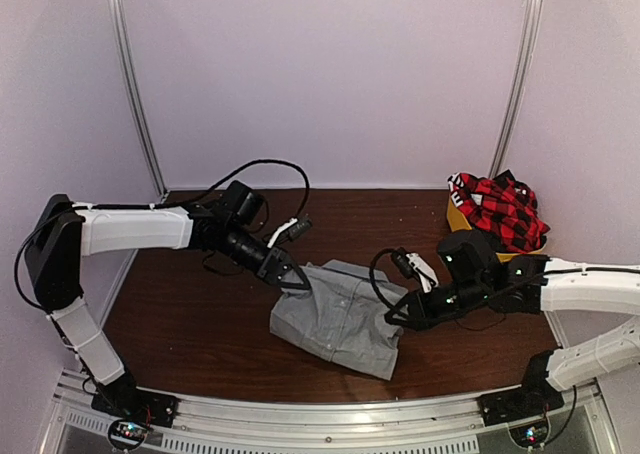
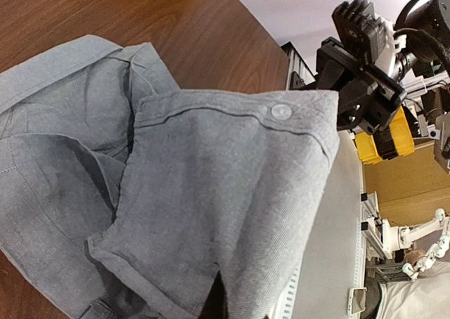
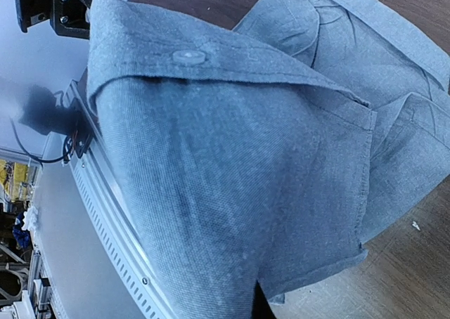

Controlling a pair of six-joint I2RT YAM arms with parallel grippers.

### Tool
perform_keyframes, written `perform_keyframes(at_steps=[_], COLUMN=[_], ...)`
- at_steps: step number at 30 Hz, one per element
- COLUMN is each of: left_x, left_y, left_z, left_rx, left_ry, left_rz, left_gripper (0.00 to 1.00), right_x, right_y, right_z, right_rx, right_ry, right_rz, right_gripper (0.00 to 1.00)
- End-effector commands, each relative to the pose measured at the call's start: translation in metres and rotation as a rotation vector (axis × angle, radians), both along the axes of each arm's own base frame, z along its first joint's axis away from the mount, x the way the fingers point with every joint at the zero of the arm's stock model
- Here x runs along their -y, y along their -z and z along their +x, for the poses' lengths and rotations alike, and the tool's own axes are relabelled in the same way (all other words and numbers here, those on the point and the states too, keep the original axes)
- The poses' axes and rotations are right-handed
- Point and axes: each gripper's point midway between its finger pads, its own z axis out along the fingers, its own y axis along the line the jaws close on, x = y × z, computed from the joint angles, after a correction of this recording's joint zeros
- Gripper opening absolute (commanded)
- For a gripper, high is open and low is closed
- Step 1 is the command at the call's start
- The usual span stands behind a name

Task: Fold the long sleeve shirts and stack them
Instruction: Fold the 2/3-rectangle-folded shirt at the center of the board.

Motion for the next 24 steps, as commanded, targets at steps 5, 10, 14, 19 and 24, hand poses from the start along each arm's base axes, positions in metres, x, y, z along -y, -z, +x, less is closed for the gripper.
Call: perform_keyframes(at_steps=[5, 10, 14, 19, 24], left_x=[0.003, -0.012, -0.033, -0.056, -0.069], left_y=[-0.014, -0.035, -0.041, -0.023, -0.012], left_z=[0.021, 0.003, -0.022, -0.051, -0.068], left_rx=[0.016, 0.061, 0.069, 0.025, -0.005], left_ry=[0.021, 0.014, -0.001, -0.027, -0.04], left_rz=[-0.069, -0.095, -0.1, -0.065, -0.047], left_gripper=[0.0, 0.0, 0.0, 0.0, 0.0], right_x=[-0.004, -0.012, -0.021, -0.044, -0.066], right_y=[-0.005, -0.015, -0.016, -0.014, -0.018], right_z=[0.0, -0.022, -0.046, -0.08, -0.103], right_rx=[-0.035, -0.089, -0.12, -0.165, -0.205], right_ry=[-0.063, -0.11, -0.139, -0.196, -0.234], right_rz=[0.047, 0.148, 0.209, 0.261, 0.336], right_gripper=[0.03, 0.0, 0.0, 0.0, 0.0])
